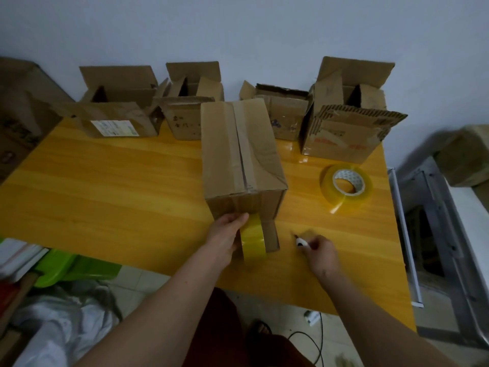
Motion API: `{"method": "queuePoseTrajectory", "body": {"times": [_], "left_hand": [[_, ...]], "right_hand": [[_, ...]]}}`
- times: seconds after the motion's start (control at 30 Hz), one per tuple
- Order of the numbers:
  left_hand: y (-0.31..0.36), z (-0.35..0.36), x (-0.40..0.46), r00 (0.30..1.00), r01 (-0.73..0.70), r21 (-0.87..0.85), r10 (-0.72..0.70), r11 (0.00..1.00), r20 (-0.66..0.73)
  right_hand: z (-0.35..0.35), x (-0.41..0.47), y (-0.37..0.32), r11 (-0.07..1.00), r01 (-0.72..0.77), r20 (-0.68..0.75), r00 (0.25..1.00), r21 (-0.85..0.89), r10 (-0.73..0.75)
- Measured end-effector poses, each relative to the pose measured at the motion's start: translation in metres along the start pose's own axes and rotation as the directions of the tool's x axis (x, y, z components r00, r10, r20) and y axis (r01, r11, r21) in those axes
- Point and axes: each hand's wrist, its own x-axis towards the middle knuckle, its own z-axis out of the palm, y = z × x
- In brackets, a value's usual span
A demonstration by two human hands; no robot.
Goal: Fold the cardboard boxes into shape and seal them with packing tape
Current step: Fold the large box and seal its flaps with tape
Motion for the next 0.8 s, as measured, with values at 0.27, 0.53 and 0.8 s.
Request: {"method": "queuePoseTrajectory", "body": {"times": [0.27,0.53,0.8], "left_hand": [[0.004,-0.005,0.001,0.997,-0.013,0.033,0.011,0.999,0.071],[0.002,-0.01,0.001,0.995,0.014,0.01,-0.015,1.0,0.103],[0.0,-0.006,-0.001,0.988,0.043,-0.057,-0.035,0.997,0.147]], "right_hand": [[-0.009,-0.059,-0.09,0.715,0.697,-0.066,0.717,0.063,-0.694],[0.003,-0.062,-0.107,0.489,0.853,0.002,0.498,-0.181,-0.867],[0.013,-0.054,-0.109,0.476,0.833,0.031,0.504,-0.282,-0.863]]}}
